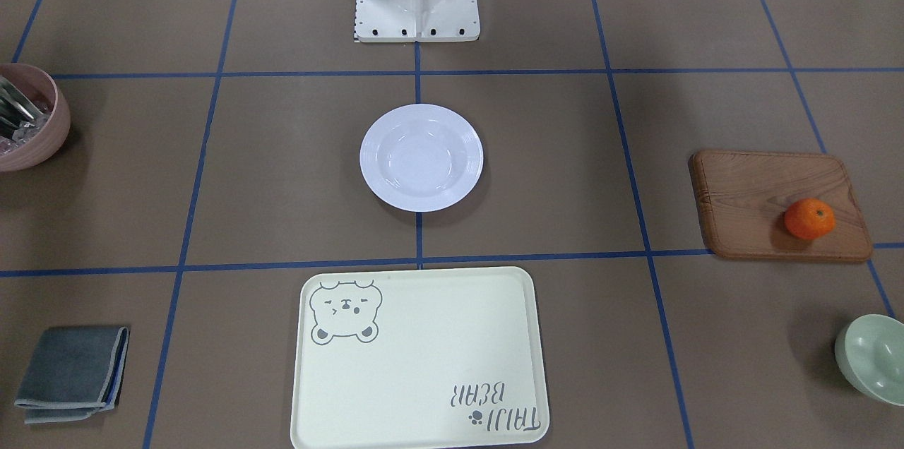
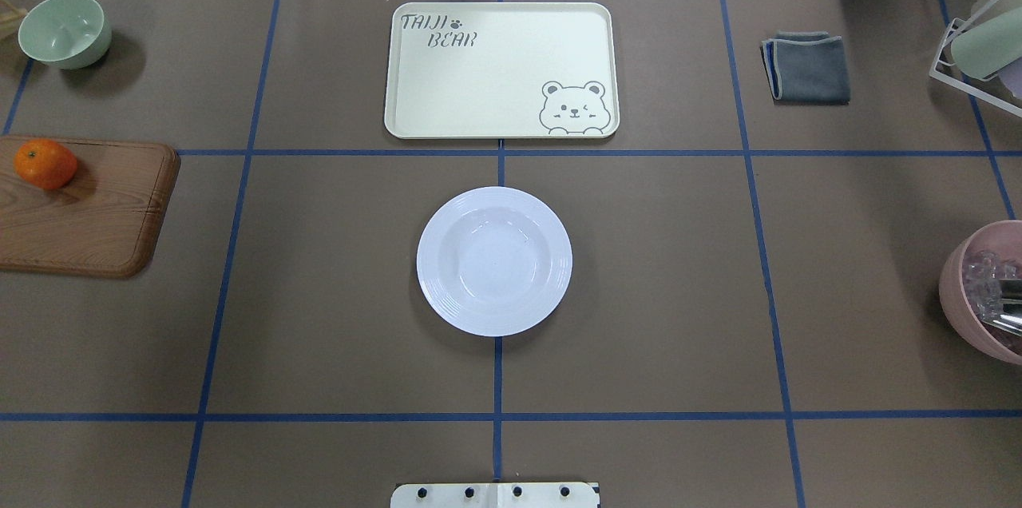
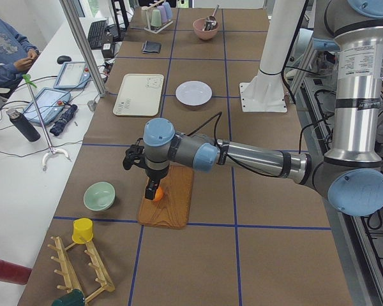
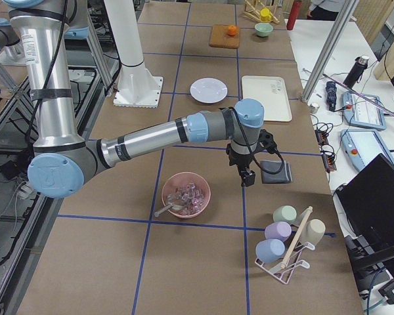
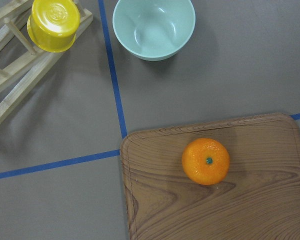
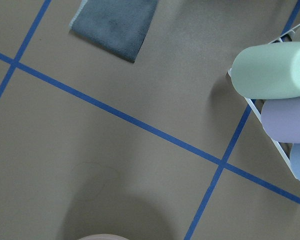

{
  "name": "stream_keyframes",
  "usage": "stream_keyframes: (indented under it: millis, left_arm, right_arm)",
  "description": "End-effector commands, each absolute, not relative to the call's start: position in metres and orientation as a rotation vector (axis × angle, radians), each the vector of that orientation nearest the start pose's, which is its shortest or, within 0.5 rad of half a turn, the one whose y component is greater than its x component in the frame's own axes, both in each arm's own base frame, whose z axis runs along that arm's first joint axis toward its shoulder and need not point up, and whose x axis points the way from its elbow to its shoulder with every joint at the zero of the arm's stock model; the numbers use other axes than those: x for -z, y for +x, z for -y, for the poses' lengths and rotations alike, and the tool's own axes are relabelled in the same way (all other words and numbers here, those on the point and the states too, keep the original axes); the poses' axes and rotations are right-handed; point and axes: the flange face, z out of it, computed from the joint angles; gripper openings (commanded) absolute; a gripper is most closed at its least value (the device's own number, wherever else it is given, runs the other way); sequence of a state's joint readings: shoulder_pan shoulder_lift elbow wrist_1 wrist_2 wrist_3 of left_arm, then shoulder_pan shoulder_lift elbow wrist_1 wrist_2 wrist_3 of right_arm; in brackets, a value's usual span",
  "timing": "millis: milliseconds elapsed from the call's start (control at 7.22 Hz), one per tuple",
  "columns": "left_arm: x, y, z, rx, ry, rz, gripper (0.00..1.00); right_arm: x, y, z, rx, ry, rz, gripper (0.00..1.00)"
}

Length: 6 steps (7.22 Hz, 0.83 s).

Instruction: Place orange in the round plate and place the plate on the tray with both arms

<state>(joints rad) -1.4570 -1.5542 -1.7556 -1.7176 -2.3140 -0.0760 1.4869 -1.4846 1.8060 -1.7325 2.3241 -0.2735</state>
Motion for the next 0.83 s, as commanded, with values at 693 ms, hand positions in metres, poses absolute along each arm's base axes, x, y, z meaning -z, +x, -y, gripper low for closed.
stream_keyframes:
  millis: [693]
  left_arm:
    - [-0.592,0.135,0.583,-0.191,0.172,-0.745,0.98]
  right_arm:
    - [-0.523,0.019,0.519,0.401,0.222,0.770,1.00]
